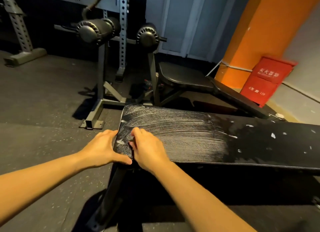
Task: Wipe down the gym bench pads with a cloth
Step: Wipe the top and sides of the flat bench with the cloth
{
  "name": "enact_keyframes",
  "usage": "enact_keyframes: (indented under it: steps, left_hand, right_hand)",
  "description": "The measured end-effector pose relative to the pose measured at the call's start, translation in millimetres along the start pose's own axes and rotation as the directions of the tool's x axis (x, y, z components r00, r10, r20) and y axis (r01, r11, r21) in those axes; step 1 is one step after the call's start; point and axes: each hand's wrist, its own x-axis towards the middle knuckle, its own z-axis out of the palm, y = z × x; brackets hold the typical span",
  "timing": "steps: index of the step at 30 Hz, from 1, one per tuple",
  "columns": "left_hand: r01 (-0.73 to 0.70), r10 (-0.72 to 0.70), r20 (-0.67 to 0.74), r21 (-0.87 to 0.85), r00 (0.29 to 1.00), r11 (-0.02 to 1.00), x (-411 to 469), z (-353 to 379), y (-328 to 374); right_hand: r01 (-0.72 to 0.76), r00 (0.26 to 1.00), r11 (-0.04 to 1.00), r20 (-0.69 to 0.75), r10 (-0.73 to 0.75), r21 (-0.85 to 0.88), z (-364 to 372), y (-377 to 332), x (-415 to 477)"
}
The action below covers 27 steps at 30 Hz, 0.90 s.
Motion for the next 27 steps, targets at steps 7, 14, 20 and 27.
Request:
enact_keyframes:
  steps: [7,14,20,27]
  left_hand:
    - [0.024,-0.021,0.021,-0.163,1.000,0.986,-5,1,-7]
    - [0.015,-0.015,0.000,-0.166,1.000,0.986,-3,0,-17]
    - [0.041,-0.033,0.046,-0.202,0.998,0.979,-2,-3,-24]
    - [0.050,-0.044,0.042,-0.168,0.998,0.985,-3,-3,-21]
  right_hand:
    - [-0.450,0.888,0.882,-0.174,0.426,-0.138,-31,111,35]
    - [0.279,0.958,0.960,0.067,-0.280,0.021,19,-26,37]
    - [-0.023,1.000,0.995,0.005,0.023,-0.094,-13,69,72]
    - [0.228,0.972,0.973,0.055,-0.230,0.040,18,-8,68]
